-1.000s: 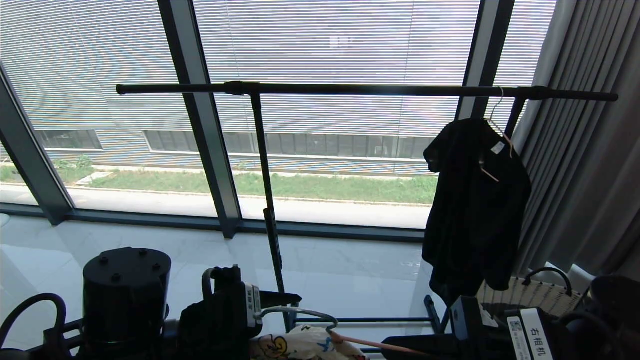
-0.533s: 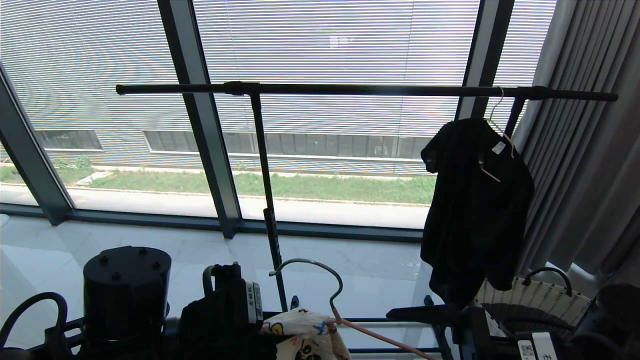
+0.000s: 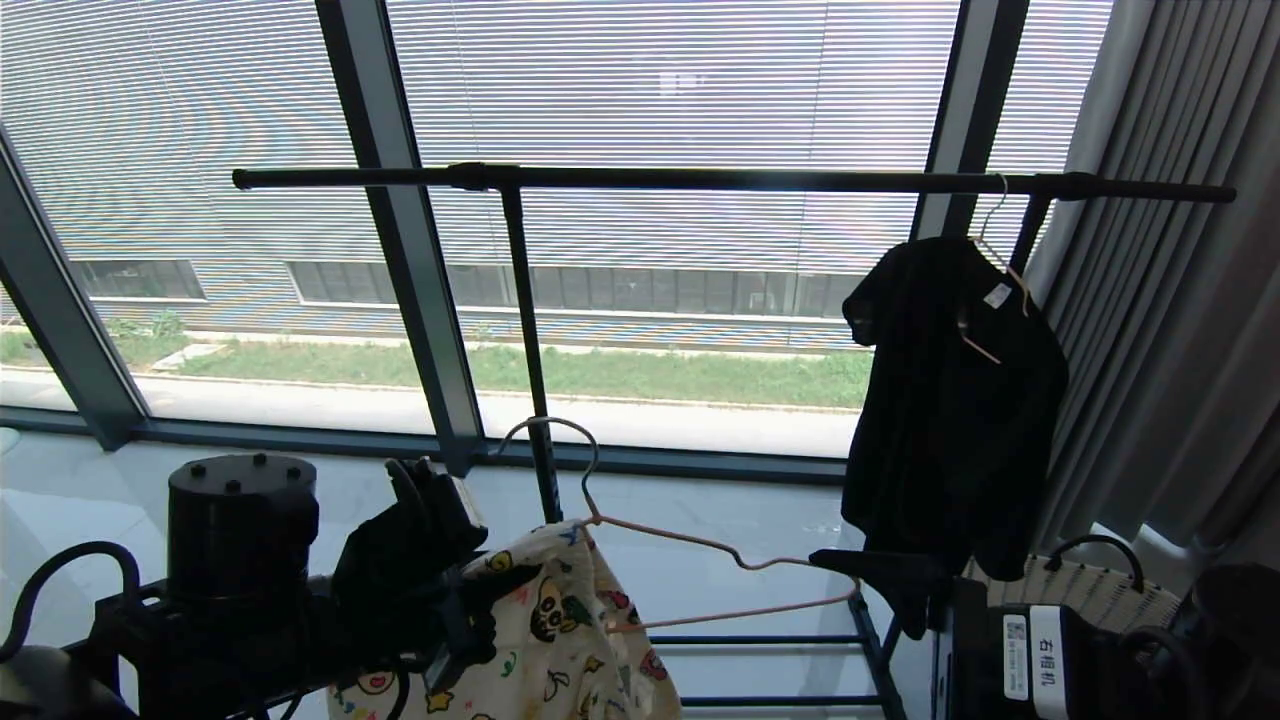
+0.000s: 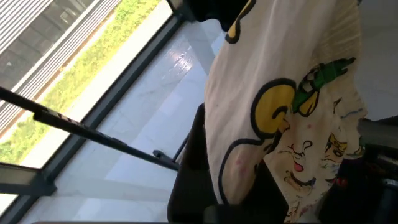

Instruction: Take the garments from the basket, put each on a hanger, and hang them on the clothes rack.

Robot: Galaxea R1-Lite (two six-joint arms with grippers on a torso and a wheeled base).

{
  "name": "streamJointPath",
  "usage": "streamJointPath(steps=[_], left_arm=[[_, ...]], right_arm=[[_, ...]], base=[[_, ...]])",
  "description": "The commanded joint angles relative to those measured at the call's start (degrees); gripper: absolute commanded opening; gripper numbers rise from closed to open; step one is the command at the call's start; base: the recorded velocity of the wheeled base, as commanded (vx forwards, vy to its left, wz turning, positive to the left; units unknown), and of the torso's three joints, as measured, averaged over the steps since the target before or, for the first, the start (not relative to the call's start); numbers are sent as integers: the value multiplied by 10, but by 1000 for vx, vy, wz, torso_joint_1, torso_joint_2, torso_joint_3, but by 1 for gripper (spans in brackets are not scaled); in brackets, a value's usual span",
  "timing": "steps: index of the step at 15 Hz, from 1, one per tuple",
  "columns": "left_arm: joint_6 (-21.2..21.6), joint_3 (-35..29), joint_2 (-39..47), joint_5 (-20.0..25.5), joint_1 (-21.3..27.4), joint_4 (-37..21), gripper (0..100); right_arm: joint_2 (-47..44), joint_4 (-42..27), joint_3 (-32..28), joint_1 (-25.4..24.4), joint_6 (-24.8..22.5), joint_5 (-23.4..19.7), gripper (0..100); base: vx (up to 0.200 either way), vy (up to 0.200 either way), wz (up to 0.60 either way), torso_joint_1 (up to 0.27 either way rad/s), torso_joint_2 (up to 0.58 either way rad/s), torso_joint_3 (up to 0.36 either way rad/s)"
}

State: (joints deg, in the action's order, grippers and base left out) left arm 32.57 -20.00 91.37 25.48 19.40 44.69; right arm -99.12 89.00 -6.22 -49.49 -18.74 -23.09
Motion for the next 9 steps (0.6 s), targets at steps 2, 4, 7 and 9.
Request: streamJointPath(steps=[2,4,7,9], left_arm=[[-72,-94,40,-19,-35,-1,0],[-115,-138,39,-65,-12,-1,0],[-106,-167,36,-66,-9,-1,0],[-80,-167,36,-65,-7,-1,0]], right_arm=[[-83,0,-17,5,15,-1,100],[-143,0,-76,5,79,11,100],[-226,0,-193,7,230,130,100],[-259,0,-232,20,277,169,100]], base=[[0,0,0,0,0,0],[0,0,0,0,0,0],[0,0,0,0,0,0],[0,0,0,0,0,0]])
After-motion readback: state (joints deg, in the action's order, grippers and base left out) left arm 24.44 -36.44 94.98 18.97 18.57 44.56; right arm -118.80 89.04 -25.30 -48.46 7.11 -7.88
